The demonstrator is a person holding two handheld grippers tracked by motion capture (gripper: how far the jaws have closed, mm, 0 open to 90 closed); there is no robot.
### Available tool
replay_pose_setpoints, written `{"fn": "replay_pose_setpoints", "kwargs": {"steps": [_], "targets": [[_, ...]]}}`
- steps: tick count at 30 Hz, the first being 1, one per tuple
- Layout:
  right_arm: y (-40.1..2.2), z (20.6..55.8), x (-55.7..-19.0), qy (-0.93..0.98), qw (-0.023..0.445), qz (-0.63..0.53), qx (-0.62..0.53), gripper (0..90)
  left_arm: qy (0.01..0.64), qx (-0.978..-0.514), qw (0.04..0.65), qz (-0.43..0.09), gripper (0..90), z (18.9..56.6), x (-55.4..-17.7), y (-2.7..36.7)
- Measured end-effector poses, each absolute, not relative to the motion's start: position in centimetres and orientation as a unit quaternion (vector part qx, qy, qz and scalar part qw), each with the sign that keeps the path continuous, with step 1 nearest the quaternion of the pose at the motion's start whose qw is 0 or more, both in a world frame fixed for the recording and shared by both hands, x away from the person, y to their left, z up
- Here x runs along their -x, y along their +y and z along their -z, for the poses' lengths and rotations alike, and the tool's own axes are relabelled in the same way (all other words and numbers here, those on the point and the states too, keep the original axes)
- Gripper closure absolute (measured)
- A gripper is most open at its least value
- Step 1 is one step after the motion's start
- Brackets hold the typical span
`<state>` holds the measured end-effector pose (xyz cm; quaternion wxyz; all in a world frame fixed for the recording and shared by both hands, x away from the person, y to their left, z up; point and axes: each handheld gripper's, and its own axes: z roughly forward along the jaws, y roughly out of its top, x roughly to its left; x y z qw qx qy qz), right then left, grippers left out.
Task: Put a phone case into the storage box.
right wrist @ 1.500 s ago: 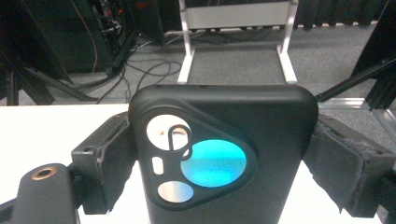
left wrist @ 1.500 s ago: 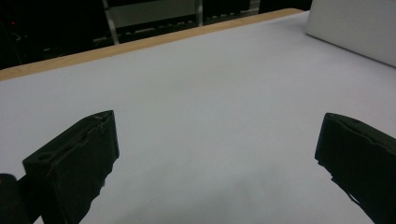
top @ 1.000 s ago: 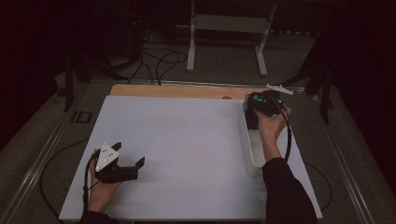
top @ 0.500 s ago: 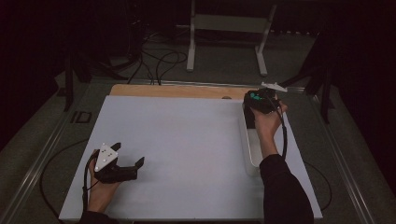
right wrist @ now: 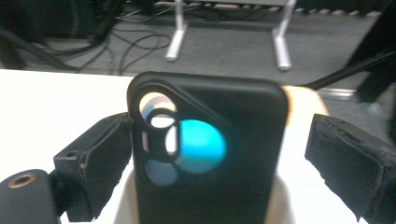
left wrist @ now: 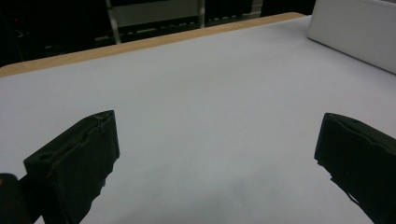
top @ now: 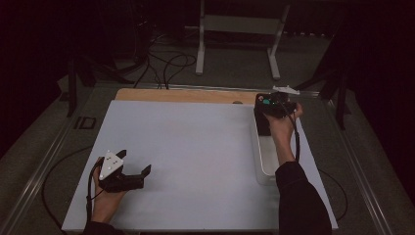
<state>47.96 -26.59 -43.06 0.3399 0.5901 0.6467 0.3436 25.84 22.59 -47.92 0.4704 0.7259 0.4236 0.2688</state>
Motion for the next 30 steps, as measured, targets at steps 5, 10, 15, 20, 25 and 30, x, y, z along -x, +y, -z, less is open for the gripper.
{"fn": "replay_pose_setpoints", "kwargs": {"steps": [5,10,15,20,25,30], "targets": [[-26.4,42.7,-47.7,0.654,0.346,-0.344,-0.578,7.4,0.423,-0.726,0.471,-0.268,0.2,47.9,-25.8,22.5],[-26.6,42.2,-46.9,0.652,0.322,-0.361,-0.584,7.5,0.424,-0.728,0.469,-0.266,0.2,48.0,-25.9,22.6],[-26.3,41.1,-45.3,0.667,0.301,-0.376,-0.568,7.9,0.426,-0.730,0.467,-0.261,0.2,48.0,-26.0,22.5],[-25.8,40.5,-42.9,0.689,0.288,-0.382,-0.545,9.7,0.428,-0.733,0.464,-0.256,0.1,48.0,-25.9,22.6],[-25.4,40.3,-39.3,0.713,0.276,-0.401,-0.504,9.7,0.430,-0.731,0.464,-0.255,0.0,47.9,-25.8,22.9],[-25.4,40.7,-34.9,0.725,0.272,-0.425,-0.469,9.8,0.429,-0.730,0.465,-0.259,0.0,47.7,-25.3,23.1]]}}
